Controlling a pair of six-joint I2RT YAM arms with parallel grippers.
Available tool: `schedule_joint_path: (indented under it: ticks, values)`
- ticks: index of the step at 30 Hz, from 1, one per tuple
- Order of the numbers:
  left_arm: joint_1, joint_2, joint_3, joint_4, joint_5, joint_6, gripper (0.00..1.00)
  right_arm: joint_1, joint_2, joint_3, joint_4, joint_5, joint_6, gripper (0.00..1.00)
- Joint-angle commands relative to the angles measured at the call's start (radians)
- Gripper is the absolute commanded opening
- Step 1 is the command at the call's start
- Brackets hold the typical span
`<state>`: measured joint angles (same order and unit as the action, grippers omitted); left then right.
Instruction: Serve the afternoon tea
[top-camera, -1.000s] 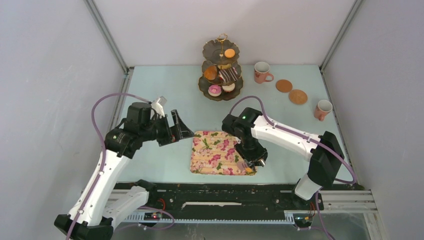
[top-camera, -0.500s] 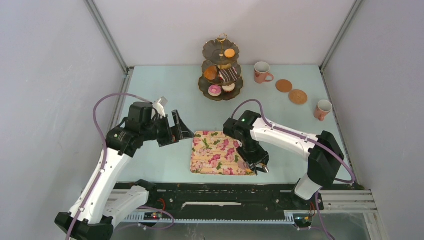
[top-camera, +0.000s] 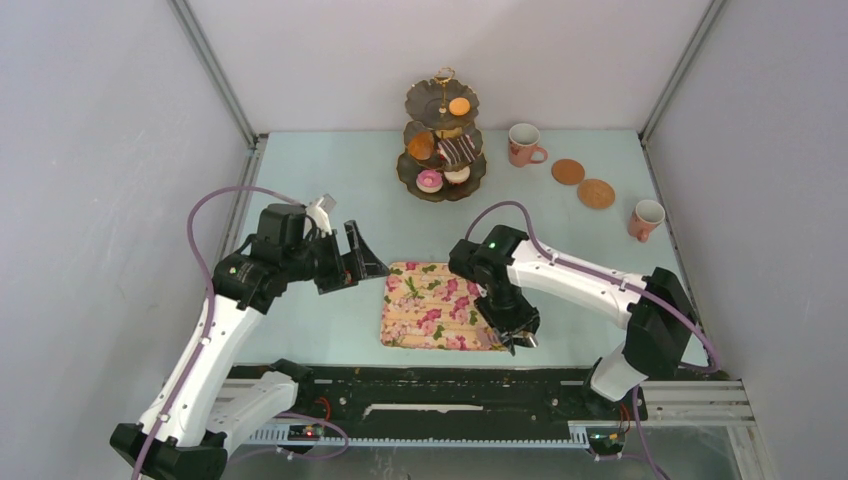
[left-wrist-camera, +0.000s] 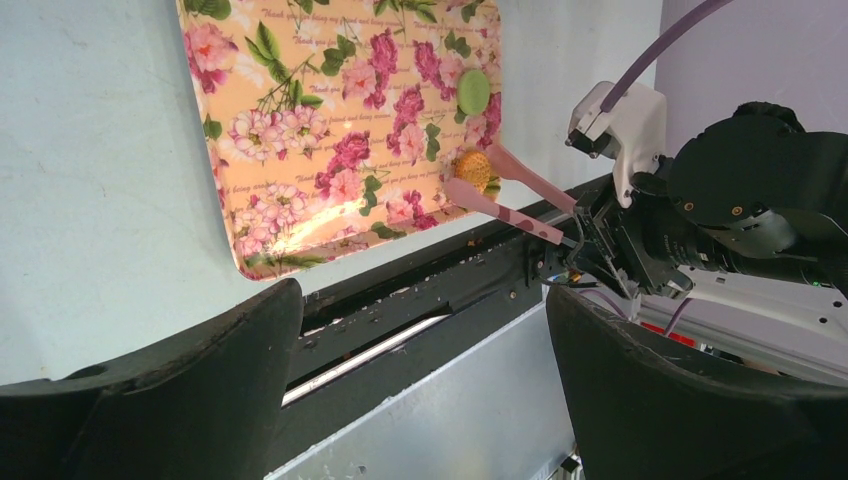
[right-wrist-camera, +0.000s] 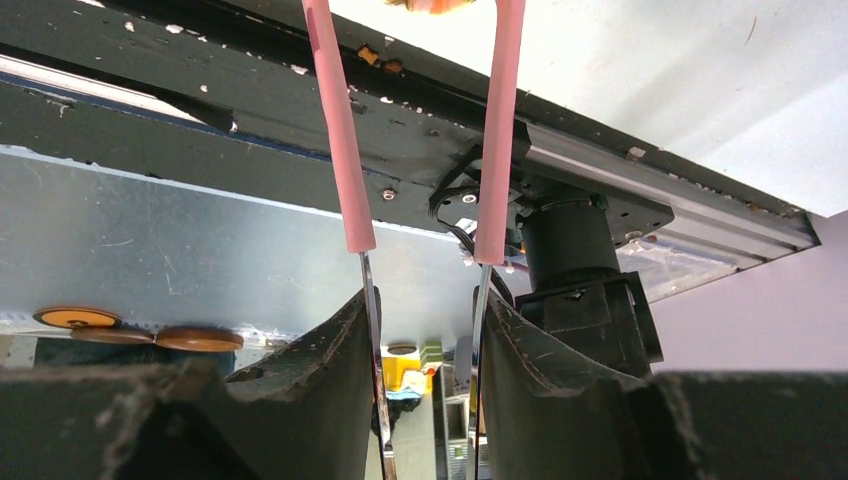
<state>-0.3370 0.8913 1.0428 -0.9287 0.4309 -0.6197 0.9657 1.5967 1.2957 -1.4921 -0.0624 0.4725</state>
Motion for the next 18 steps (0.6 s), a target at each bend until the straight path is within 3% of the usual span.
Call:
schedule_joint_path:
  ticks: [1,11,18]
  values:
    - [0.003,-0.009,0.019,0.02,0.024,0.011,0.98,0.005,-0.045,-0.019,-0.001,-0.012,0.029,0.41]
    - [0.004,-0.013,0.017,0.032,0.028,-0.003,0.98,0.003,-0.047,-0.039,0.03,-0.026,0.025,0.39]
    - [0.003,-0.015,0.016,0.033,0.023,-0.009,0.98,0.003,-0.055,-0.037,0.033,-0.009,0.022,0.29]
